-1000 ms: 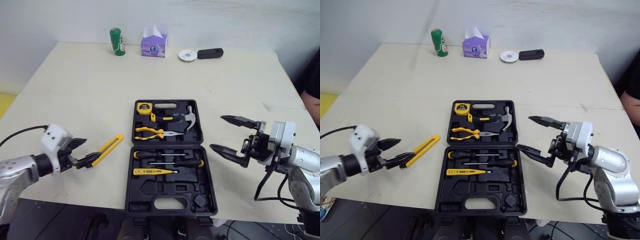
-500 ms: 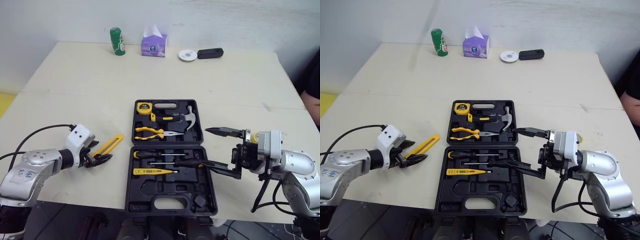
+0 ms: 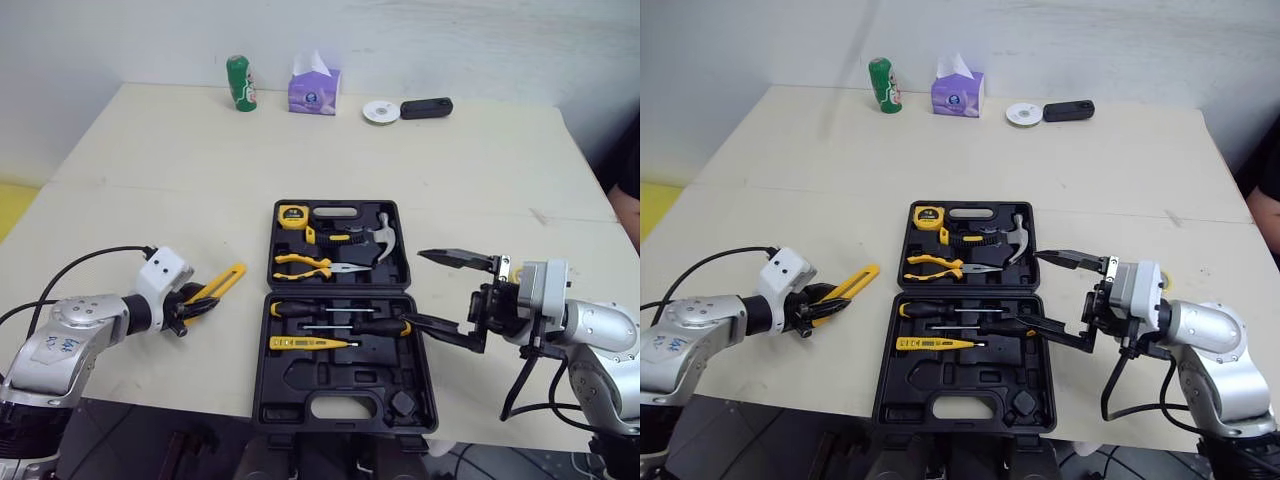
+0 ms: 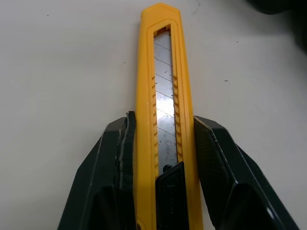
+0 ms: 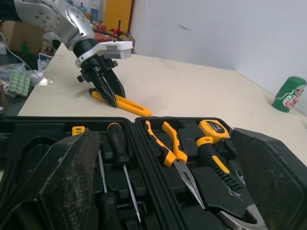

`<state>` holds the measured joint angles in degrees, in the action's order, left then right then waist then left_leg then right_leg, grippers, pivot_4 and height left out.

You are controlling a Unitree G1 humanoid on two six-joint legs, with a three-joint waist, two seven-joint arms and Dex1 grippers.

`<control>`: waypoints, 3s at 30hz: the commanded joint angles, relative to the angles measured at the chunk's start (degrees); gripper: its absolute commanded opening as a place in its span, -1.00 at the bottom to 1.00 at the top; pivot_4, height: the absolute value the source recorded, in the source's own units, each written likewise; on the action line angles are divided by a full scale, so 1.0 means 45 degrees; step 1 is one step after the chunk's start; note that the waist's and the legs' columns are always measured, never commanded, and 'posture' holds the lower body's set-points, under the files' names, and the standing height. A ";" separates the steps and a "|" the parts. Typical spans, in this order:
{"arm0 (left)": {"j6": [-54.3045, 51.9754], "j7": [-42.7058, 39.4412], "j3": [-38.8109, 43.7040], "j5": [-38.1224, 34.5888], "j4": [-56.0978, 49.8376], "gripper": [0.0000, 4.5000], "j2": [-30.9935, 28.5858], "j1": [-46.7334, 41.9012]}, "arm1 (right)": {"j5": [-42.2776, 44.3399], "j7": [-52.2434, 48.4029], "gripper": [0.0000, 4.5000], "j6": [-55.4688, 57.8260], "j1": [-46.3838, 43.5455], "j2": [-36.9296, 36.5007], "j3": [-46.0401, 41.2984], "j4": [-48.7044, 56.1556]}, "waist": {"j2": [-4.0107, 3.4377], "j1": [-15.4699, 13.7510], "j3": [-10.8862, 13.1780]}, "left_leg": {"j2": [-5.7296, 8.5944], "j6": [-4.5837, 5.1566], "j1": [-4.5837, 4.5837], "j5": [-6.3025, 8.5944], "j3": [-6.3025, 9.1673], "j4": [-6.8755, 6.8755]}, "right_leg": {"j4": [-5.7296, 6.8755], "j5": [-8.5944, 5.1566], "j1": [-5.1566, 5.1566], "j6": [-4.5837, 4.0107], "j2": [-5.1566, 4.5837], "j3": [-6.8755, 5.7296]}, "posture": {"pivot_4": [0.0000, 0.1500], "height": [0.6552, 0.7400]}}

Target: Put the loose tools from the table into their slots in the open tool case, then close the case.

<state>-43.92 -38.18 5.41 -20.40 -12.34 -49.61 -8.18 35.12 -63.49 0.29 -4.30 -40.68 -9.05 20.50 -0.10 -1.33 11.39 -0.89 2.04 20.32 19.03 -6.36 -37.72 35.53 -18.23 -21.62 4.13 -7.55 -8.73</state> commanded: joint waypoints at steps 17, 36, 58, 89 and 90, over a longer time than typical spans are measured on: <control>0.3658 -0.2915 0.1221 -0.0676 0.0405 -0.44 -0.0146 -0.0250 | -0.0219 0.0224 1.00 -0.0213 0.0186 -0.0118 -0.0801 0.0059 | 0.0033 0.0002 0.0020 | -0.0004 -0.0003 0.0029 -0.0003 0.0004 -0.0002 | -0.0003 0.0000 -0.0027 -0.0001 0.0001 -0.0006 | 1.00 1.00; 0.0585 -0.4509 -0.3455 -0.2408 -0.3275 -0.44 0.1194 -0.4669 | 0.0151 -0.0543 1.00 0.0150 0.2534 -0.1161 -0.2968 0.0422 | 0.0060 -0.0023 0.0036 | 0.0002 0.0030 0.0093 -0.0053 0.0054 -0.0062 | -0.0002 0.0016 0.0007 0.0030 0.0032 -0.0069 | 1.00 1.00; -0.2234 -0.3461 -0.8323 -0.0563 -0.4466 -0.44 0.2351 -0.5771 | 0.0726 -0.1164 1.00 0.0994 0.7188 -0.0941 -0.5104 0.3311 | 0.0069 -0.0055 0.0042 | 0.0007 0.0046 0.0160 -0.0061 0.0119 -0.0110 | -0.0038 0.0021 0.0008 0.0037 0.0035 -0.0088 | 1.00 1.00; -0.2909 -0.2444 -0.8770 0.0307 -0.4783 0.61 0.2132 -0.5747 | 0.0479 -0.0848 1.00 0.1259 0.6024 -0.0941 -0.4268 0.2869 | 0.0070 -0.0092 0.0039 | 0.0011 0.0037 0.0150 -0.0083 0.0148 -0.0126 | -0.0012 0.0021 0.0022 0.0035 0.0033 -0.0087 | 1.00 1.00; -0.2867 -0.2377 -0.8710 0.0319 -0.4750 0.78 0.2199 -0.5737 | 0.0452 -0.0846 1.00 0.1226 0.6004 -0.0935 -0.4240 0.2831 | 0.0070 -0.0090 0.0039 | 0.0012 0.0037 0.0150 -0.0083 0.0148 -0.0125 | -0.0012 0.0021 0.0022 0.0035 0.0033 -0.0087 | 1.00 1.00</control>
<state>-56.85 -49.27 -33.70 -19.73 -33.32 -39.44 -34.80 37.04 -67.33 6.30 22.94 -44.99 -27.64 33.20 0.22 -1.74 11.57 -0.84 2.21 21.00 18.65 -5.70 -38.28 35.48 -18.14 -21.52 4.29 -7.39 -9.12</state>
